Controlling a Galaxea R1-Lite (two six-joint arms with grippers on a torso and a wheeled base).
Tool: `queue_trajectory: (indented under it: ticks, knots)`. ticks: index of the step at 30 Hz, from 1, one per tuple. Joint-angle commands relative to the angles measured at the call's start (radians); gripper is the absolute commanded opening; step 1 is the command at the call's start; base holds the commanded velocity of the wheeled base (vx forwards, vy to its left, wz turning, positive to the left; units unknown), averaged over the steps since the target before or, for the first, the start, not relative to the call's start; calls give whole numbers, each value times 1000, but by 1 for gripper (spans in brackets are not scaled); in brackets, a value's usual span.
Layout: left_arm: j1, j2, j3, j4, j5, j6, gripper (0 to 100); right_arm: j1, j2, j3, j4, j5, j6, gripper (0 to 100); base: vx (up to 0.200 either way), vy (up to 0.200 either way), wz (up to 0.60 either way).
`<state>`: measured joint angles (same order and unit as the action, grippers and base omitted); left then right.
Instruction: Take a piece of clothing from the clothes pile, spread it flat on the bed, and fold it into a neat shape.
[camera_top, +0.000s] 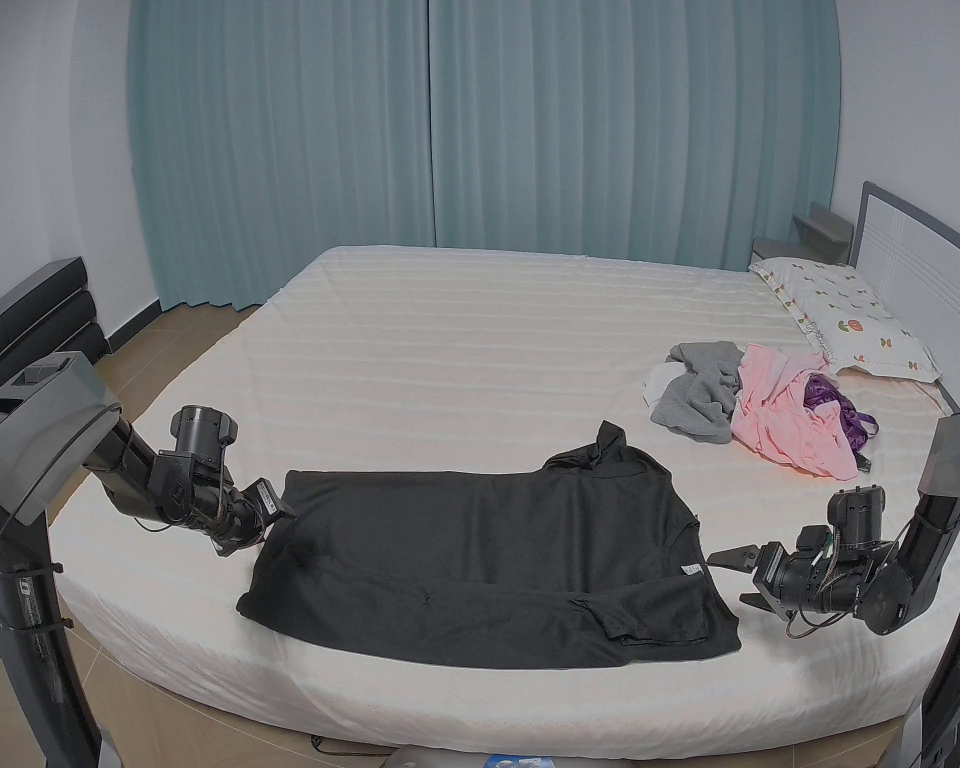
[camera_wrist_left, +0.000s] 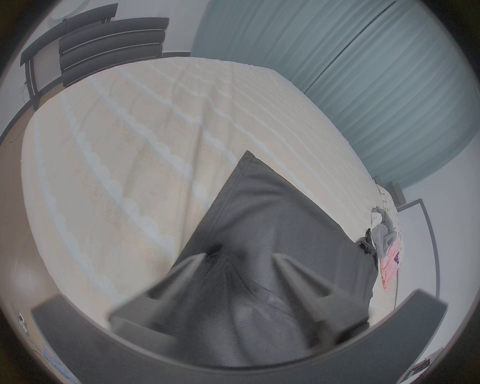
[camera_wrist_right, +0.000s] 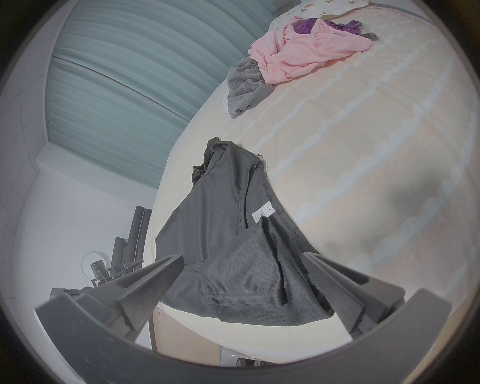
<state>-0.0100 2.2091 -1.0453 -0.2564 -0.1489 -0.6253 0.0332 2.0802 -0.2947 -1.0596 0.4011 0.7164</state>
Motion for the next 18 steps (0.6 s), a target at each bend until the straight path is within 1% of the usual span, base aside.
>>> queue_trajectory:
  ticks: [1,2,4,7,18]
  knots:
    - [-11,29,-16,-3,-27,-2,100,1,0,0,1,1,0,100,0,0,0]
    - [-11,29,-16,-3,-32,-4,100,1,0,0,0,1,0,100,0,0,0]
    - [-15,30,-18,-4,-75,-11,100,1,0,0,0,1,0,100,0,0,0]
    - [-21,34,-19,-6,-103,-19,100,1,1,0,0,1,0,100,0,0,0]
    - [-25,83,-38,-47,-100,-31,100,8,3,6,0,1,0,100,0,0,0]
